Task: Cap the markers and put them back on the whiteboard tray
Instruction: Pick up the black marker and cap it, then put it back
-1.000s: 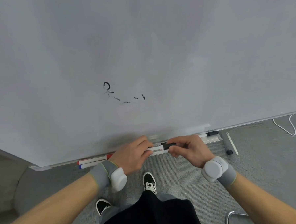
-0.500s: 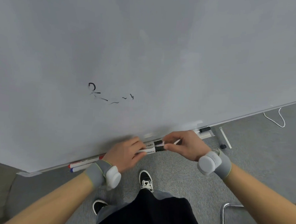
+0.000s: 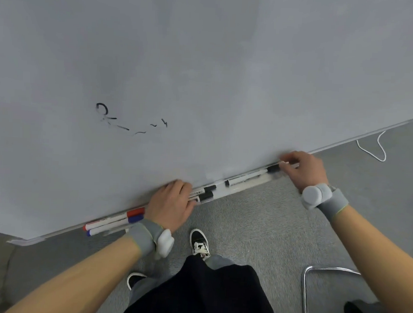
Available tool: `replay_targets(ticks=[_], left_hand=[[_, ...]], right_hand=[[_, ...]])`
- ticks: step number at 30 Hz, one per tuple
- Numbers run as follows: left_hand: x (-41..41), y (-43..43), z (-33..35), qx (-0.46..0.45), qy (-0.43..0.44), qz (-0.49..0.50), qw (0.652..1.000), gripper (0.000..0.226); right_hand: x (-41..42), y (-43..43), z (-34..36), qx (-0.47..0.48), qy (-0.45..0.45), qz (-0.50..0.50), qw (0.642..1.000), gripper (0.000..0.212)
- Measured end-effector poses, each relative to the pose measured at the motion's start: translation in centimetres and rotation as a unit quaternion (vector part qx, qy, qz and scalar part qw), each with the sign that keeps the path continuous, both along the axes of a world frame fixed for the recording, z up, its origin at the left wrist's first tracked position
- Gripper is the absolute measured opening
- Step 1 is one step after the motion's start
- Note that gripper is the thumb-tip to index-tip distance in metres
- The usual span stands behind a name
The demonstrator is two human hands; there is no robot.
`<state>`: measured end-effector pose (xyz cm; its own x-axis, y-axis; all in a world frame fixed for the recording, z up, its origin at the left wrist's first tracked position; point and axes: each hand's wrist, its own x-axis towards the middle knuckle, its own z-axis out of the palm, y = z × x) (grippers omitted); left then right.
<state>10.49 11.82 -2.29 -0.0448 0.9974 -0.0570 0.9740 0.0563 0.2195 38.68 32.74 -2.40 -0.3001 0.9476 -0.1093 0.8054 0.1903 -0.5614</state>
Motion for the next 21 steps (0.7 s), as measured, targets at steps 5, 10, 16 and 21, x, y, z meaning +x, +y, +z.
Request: replay_targets(ticks=[5,10,16,21], left_hand=[[5.0,6.4,0.4,-0.028,-0.055,-0.022,0.998,0.017],[8.7,11.1,-0.3,-0.097,0.053,-0.102,0.989,0.010],[9.6,11.7,-0.7,-0.091,0.118,-0.155,0.977,0.019],[9.3,11.5,-0.7,-0.078,0.102,-0.175,0.976,0.020]], right_hand=[[0.6,0.9,-1.1,0.024,-0.061,0.085,0.994,0.024],[1.1,1.0,-1.3,0.068,-0.100,0.161,0.980,0.022],[0.4,0.5,-1.5,0.062,-0.106,0.197,0.973,0.022],[0.8,0.4,-2.1,0.072,-0.085,0.194,0.975,0.018]])
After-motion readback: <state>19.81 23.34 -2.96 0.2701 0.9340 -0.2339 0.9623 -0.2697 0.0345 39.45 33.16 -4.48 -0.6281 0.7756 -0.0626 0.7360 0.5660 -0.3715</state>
